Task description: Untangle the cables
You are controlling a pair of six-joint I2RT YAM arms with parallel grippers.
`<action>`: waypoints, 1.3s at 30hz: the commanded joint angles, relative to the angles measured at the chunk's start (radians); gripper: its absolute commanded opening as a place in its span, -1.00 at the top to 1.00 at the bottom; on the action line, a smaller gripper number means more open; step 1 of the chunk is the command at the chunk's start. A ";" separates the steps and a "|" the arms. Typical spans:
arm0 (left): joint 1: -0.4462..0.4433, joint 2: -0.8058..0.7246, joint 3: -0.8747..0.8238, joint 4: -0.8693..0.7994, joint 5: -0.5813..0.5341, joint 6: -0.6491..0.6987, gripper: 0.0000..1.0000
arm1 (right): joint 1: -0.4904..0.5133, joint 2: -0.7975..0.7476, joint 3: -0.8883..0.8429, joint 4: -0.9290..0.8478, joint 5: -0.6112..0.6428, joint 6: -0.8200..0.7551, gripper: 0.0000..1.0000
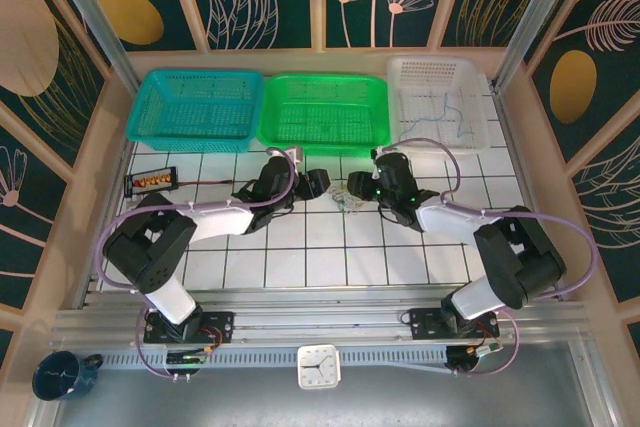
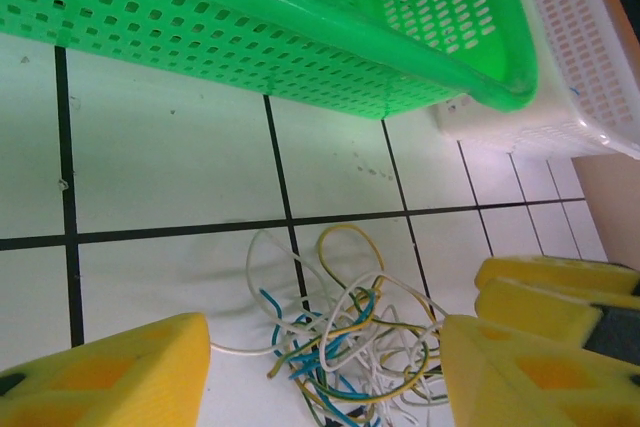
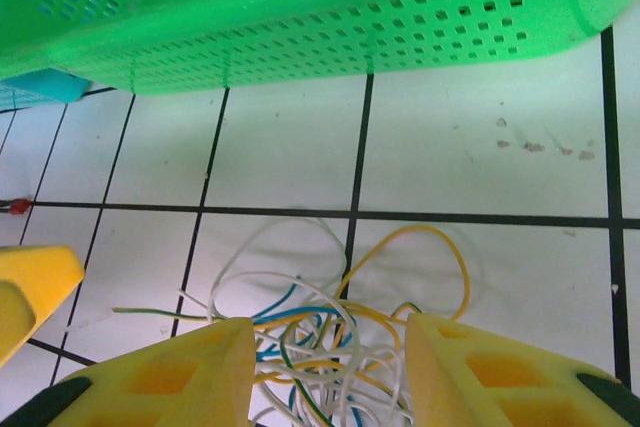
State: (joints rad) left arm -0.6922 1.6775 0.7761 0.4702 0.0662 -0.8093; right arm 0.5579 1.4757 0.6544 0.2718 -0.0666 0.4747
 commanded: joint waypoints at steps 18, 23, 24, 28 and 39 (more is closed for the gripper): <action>0.007 0.132 0.056 0.057 -0.016 0.005 0.12 | 0.007 0.022 -0.035 0.095 0.011 0.024 0.14; 0.010 0.149 0.067 0.071 -0.012 0.004 0.16 | 0.007 0.026 -0.033 0.099 0.001 0.027 0.15; 0.012 0.154 0.070 0.073 -0.010 0.003 0.16 | 0.006 0.028 -0.033 0.100 -0.003 0.028 0.15; 0.013 0.172 0.084 0.077 -0.004 0.004 0.24 | 0.005 0.035 -0.033 0.109 -0.019 0.033 0.17; 0.014 0.166 0.089 0.106 0.018 0.015 1.00 | 0.015 0.046 -0.053 0.165 -0.058 0.032 0.17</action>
State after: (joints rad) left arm -0.6853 1.8469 0.8455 0.5419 0.0734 -0.8028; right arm 0.5594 1.5085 0.6235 0.3809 -0.1055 0.5041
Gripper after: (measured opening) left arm 0.055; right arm 0.414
